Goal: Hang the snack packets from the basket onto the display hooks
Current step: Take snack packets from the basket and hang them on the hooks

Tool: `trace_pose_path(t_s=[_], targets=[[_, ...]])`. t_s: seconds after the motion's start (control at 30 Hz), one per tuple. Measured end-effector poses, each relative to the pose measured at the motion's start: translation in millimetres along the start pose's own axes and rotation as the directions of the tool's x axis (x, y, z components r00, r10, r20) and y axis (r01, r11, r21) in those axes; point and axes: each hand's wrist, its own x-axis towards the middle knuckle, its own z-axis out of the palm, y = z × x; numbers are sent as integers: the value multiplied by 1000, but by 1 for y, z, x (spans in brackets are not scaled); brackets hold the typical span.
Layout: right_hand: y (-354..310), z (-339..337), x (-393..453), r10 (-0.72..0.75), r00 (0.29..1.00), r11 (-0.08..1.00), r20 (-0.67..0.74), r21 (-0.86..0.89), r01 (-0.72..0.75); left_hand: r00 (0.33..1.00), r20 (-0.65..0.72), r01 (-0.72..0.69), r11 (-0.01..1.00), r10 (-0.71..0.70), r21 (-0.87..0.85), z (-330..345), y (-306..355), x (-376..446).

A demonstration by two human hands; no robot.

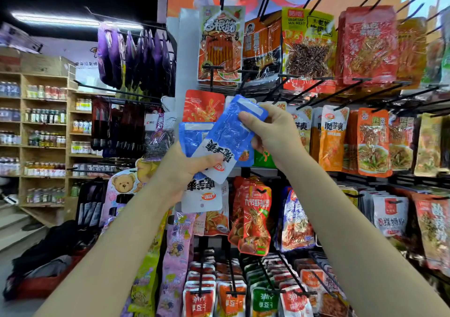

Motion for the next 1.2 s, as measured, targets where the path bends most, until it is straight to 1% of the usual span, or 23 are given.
trace_pose_path(t_s=[0.03,0.1,0.17,0.23,0.3,0.33,0.4,0.43,0.5,0.6,0.67,0.73,0.8,0.83,0.87,1.0,1.1,1.2], targets=[[1,-3,0,-1,1000,1000,10,8,1,1000,-9,4,1000,-4,-1,-1,1,-2],[5,-8,-1,4,997,999,75,-38,-1,999,-31,24,999,-25,-26,-1,1,-4],[5,-11,-4,20,991,994,129,-111,-5,986,-110,119,989,-128,-83,0,3,-4],[3,-13,-8,34,986,989,164,-144,-10,956,-201,202,976,-214,-82,1,6,-3],[2,-13,-12,54,975,992,215,-124,-28,967,-178,178,983,-184,-49,2,7,-3],[1,-12,-15,53,967,993,248,-115,-25,982,-130,133,990,-138,-51,4,8,-4],[2,-7,-18,30,959,992,283,-126,7,996,-39,73,991,-78,-108,9,11,-7],[2,-5,-19,28,959,992,283,-122,8,997,-38,61,990,-66,-124,11,13,-9],[2,-2,-20,39,961,997,273,-68,-21,992,-111,42,994,-53,-103,12,11,-8],[1,-1,-21,62,959,998,275,-38,-53,981,-184,62,998,-62,-6,14,11,-9],[0,-1,-23,76,957,996,279,-54,-64,981,-184,77,996,-69,37,17,14,-12],[0,-3,-23,86,966,995,245,-77,-69,984,-142,114,993,-109,28,18,16,-12],[1,-7,-21,85,980,994,182,-80,-71,986,-41,158,987,-159,-26,17,18,-14],[1,-9,-20,83,985,995,153,-72,-72,987,10,163,985,-163,-55,16,20,-16],[2,-10,-19,83,988,995,127,-59,-76,988,31,154,985,-151,-82,15,19,-17],[0,-12,-20,93,995,996,29,13,-93,993,6,114,978,-115,-174,9,16,-22],[-1,-12,-20,97,994,992,-57,87,-92,992,23,125,975,-123,-184,7,15,-24],[0,-2,-24,68,992,992,-109,116,-55,985,117,136,987,-125,-88,12,10,-24]])
